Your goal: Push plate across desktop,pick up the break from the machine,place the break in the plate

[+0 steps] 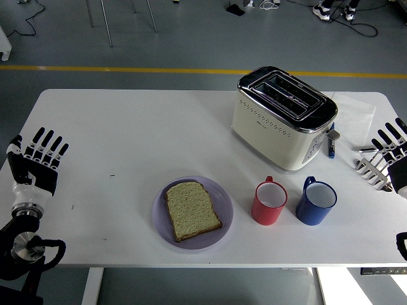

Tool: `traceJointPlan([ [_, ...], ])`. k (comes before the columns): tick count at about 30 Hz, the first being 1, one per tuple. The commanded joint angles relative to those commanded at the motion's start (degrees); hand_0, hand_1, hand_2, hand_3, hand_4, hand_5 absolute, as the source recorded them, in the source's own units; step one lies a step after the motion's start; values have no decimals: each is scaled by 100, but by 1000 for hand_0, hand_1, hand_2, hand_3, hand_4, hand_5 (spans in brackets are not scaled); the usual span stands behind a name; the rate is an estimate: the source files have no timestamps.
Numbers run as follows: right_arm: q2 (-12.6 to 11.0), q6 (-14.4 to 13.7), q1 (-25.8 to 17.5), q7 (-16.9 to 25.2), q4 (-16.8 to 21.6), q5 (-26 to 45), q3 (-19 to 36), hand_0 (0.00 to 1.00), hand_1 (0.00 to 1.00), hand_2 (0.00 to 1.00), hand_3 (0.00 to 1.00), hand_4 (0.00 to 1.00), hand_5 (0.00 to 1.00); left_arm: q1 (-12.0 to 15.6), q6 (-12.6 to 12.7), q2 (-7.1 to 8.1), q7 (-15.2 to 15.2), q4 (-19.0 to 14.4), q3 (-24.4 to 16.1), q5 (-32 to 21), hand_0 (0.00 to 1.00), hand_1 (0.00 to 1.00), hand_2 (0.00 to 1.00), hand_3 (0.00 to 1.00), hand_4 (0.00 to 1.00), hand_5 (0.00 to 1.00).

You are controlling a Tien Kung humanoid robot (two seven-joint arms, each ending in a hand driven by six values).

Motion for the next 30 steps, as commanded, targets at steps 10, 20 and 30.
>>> traceJointPlan([
  [10,-15,-50,-15,95,-2,65,8,795,749,754,741,482,584,-14,-24,0,23,-15,-13,89,734,758,781,718,571,998],
  [20,-7,-30,-14,143,-18,116,10,791,746,752,736,479,583,-36,-66,0,78,-20,-14,72,733,757,779,714,570,998],
  [30,-46,-45,12,139,-19,44,53,790,746,751,733,478,581,-54,-96,0,105,-39,-3,112,733,756,779,714,571,998],
])
